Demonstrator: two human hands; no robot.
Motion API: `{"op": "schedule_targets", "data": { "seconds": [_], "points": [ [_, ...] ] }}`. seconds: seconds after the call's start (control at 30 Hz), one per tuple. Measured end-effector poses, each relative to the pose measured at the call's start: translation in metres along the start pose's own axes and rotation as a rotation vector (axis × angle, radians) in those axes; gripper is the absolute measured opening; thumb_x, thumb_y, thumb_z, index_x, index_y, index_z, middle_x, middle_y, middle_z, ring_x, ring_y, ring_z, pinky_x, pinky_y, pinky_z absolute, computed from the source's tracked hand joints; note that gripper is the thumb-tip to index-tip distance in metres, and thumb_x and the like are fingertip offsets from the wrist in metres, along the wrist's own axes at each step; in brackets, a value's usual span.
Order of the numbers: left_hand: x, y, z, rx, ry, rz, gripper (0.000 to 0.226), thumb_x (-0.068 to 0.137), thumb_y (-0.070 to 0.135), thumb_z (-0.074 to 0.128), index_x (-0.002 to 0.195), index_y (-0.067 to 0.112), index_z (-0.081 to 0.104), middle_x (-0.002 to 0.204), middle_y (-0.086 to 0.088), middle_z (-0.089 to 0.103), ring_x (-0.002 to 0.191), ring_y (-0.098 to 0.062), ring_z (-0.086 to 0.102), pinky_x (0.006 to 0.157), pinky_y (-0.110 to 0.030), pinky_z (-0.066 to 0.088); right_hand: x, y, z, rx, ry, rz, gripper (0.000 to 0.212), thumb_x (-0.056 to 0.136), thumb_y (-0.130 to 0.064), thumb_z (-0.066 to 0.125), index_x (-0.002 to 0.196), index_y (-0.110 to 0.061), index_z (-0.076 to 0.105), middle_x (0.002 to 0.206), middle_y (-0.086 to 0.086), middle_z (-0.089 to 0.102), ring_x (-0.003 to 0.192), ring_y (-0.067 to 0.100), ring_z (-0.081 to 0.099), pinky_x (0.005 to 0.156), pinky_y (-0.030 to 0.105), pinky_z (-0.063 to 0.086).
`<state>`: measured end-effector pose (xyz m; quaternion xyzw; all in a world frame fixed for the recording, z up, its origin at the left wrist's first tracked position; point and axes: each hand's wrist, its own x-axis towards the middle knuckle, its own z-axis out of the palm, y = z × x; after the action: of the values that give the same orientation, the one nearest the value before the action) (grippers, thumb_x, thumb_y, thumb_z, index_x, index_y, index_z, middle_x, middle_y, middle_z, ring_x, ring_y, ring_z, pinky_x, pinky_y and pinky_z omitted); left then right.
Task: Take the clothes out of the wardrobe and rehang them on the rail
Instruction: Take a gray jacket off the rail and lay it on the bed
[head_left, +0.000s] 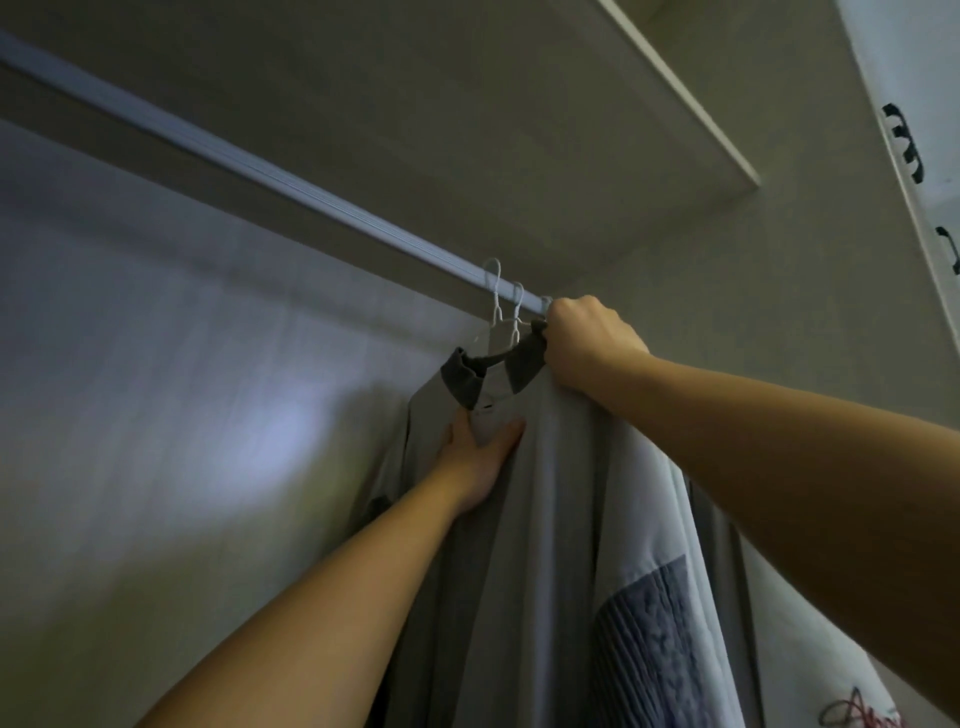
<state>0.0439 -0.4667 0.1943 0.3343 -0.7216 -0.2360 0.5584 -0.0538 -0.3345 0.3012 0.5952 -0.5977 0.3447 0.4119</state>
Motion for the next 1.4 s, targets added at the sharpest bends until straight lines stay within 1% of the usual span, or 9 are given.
{"op": "schedule_targets", "data": {
  "seconds": [0.07, 0.13, 0.37, 0.6, 0.77, 0.9, 1.0, 1.1, 1.4],
  "points": [
    [0.000, 0.006, -0.002, 0.009, 0.018, -0.008, 0.103, 0.080, 0.080, 0.050, 0.158, 0.035, 0.001, 0.164, -0.004, 0.021, 0.146, -0.032, 0.031, 0.118, -0.051, 0.028, 0.005, 0.003, -0.008, 0.028, 0.021, 0.011, 0.002, 0.092, -0.012, 0.051, 0.091, -0.012, 0.050, 0.095, 0.011, 0.050, 0.086, 0.036, 0.055, 0.070, 0.039, 0.043],
    [0.001, 0.011, -0.004, 0.031, 0.058, 0.008, 0.099, 0.086, 0.073, 0.050, 0.159, 0.029, 0.000, 0.165, -0.004, 0.017, 0.148, -0.031, 0.025, 0.120, -0.050, 0.025, 0.009, 0.008, -0.016, 0.040, 0.055, 0.013, 0.010, 0.092, -0.015, 0.053, 0.086, -0.011, 0.046, 0.095, 0.014, 0.049, 0.090, 0.041, 0.055, 0.070, 0.038, 0.041],
    [-0.017, 0.033, -0.002, 0.199, 0.178, 0.194, 0.092, 0.089, 0.074, 0.041, 0.159, 0.031, -0.001, 0.167, 0.002, -0.002, 0.153, -0.027, -0.004, 0.123, -0.052, 0.009, -0.011, 0.057, -0.038, 0.031, 0.147, -0.058, 0.022, 0.096, -0.030, 0.048, 0.094, -0.010, 0.058, 0.101, 0.022, 0.060, 0.091, 0.043, 0.057, 0.070, 0.038, 0.045],
    [-0.041, 0.072, 0.033, 0.264, 0.331, 0.476, 0.089, 0.091, 0.073, 0.035, 0.159, 0.028, -0.002, 0.167, 0.001, -0.006, 0.153, -0.020, -0.009, 0.124, -0.051, 0.003, -0.076, 0.125, -0.093, -0.042, 0.242, -0.149, 0.016, 0.098, -0.030, 0.048, 0.098, -0.019, 0.060, 0.096, 0.018, 0.066, 0.090, 0.040, 0.059, 0.072, 0.039, 0.046],
    [-0.068, 0.123, 0.078, 0.266, 0.449, 0.688, 0.091, 0.084, 0.071, 0.028, 0.157, 0.017, 0.020, 0.164, -0.009, 0.019, 0.152, -0.025, 0.011, 0.122, -0.048, 0.012, -0.128, 0.182, -0.149, -0.156, 0.317, -0.154, 0.021, 0.096, -0.033, 0.048, 0.101, -0.018, 0.061, 0.089, 0.022, 0.066, 0.086, 0.044, 0.060, 0.070, 0.043, 0.049],
    [-0.101, 0.172, 0.128, 0.212, 0.521, 0.786, 0.061, 0.089, 0.052, 0.044, 0.138, 0.017, 0.050, 0.135, -0.007, 0.056, 0.127, -0.030, 0.048, 0.105, -0.045, 0.036, -0.175, 0.234, -0.208, -0.260, 0.301, -0.151, 0.022, 0.097, -0.026, 0.049, 0.104, -0.010, 0.061, 0.089, 0.025, 0.067, 0.084, 0.044, 0.060, 0.069, 0.043, 0.046],
    [-0.131, 0.211, 0.175, 0.053, 0.461, 0.825, 0.038, 0.090, 0.037, 0.049, 0.121, 0.016, 0.059, 0.114, -0.008, 0.063, 0.104, -0.034, 0.058, 0.089, -0.047, 0.046, -0.218, 0.275, -0.257, -0.355, 0.267, -0.120, 0.019, 0.097, -0.023, 0.050, 0.104, -0.008, 0.061, 0.087, 0.025, 0.067, 0.080, 0.043, 0.061, 0.065, 0.037, 0.040],
    [-0.166, 0.247, 0.227, -0.102, 0.363, 0.904, 0.029, 0.094, 0.029, 0.047, 0.112, 0.012, 0.061, 0.110, -0.009, 0.064, 0.096, -0.032, 0.061, 0.079, -0.048, 0.051, -0.264, 0.310, -0.308, -0.439, 0.222, -0.054, 0.016, 0.096, -0.019, 0.053, 0.105, -0.008, 0.061, 0.088, 0.025, 0.067, 0.079, 0.044, 0.062, 0.065, 0.035, 0.036],
    [-0.294, 0.323, 0.399, -0.341, 0.053, 0.928, 0.033, 0.099, 0.030, 0.043, 0.111, 0.007, 0.064, 0.104, -0.010, 0.064, 0.092, -0.027, 0.060, 0.079, -0.047, 0.054, -0.416, 0.391, -0.435, -0.650, 0.089, 0.049, 0.020, 0.098, -0.022, 0.052, 0.104, -0.006, 0.062, 0.083, 0.021, 0.068, 0.070, 0.039, 0.064, 0.065, 0.039, 0.048]
  ]
}}
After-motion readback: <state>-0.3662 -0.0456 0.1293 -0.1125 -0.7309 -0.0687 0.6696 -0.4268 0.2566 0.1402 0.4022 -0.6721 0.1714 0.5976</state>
